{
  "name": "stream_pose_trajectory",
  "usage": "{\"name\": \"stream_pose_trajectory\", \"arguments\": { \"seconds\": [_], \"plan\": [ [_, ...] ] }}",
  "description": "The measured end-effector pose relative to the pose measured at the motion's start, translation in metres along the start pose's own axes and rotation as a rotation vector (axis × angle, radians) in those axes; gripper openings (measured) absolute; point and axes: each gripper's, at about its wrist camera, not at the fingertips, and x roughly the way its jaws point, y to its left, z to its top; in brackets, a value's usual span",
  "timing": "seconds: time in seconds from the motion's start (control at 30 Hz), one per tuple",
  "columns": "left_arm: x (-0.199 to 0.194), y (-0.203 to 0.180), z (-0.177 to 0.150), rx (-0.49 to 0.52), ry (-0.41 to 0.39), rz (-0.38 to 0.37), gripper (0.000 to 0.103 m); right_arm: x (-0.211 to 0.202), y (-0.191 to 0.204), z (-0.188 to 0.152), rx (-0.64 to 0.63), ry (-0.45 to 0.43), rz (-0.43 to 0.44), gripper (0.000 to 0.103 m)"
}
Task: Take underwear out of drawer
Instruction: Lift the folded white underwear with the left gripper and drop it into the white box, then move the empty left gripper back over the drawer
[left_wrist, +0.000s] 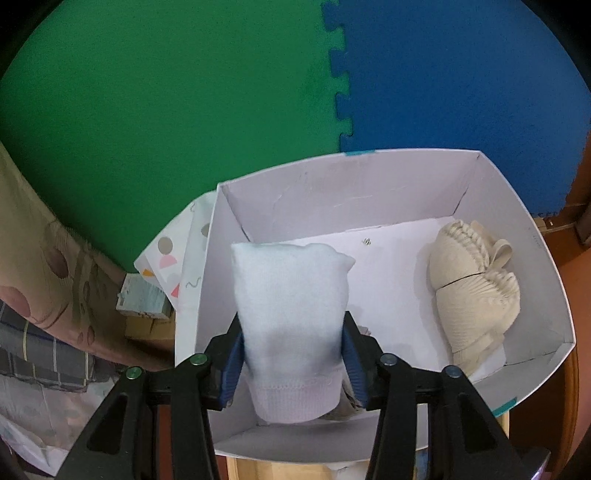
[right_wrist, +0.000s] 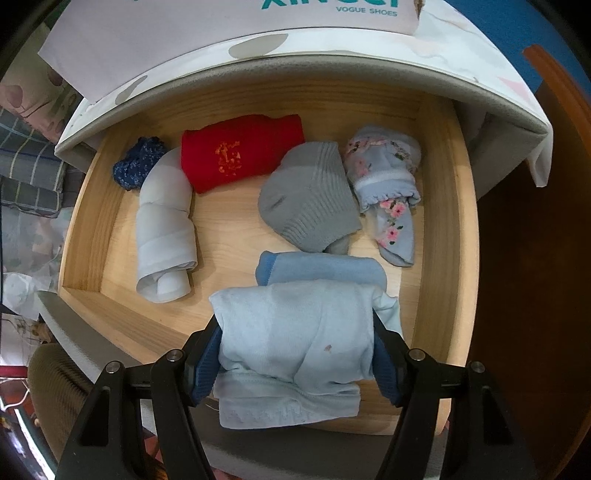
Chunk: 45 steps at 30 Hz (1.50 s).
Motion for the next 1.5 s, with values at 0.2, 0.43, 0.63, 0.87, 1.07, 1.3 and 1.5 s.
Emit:
{"name": "stream_pose_trajectory", "arguments": {
  "seconds": [0.2, 0.43, 0.63, 0.87, 1.07, 1.3, 1.5],
  "plan": [
    [0.005, -0.002, -0.004, 0.012, 0.032, -0.013, 0.052, 0.002, -0.001, 0.000, 0.007, 0.005, 0.002, 0.066],
    [0.002, -0.003, -0.007, 0.021, 0.046, -0.036, 0.056, 0.002, -0.001, 0.001, 0.006, 0.007, -0.007, 0.066],
    [-0.007, 0.007, -0.005, -0.004, 0.035, -0.058, 0.060, 0.001, 0.000, 0.001, 0.005, 0.006, -0.011, 0.066],
    [-0.020, 0.018, -0.011, -0.016, 0.020, -0.045, 0.060, 0.002, 0.001, 0.000, 0.008, 0.011, -0.012, 0.066],
    [-0.035, 0.031, -0.022, -0.036, 0.003, -0.056, 0.060, 0.003, 0.002, 0.000, 0.004, 0.015, -0.026, 0.066],
    [-0.051, 0.044, -0.051, -0.050, -0.006, -0.031, 0.060, 0.006, 0.005, 0.001, -0.006, 0.016, -0.054, 0.066],
    [-0.060, 0.054, -0.092, -0.058, -0.021, -0.013, 0.060, 0.006, 0.006, 0.002, -0.012, 0.016, -0.069, 0.066]
  ]
}}
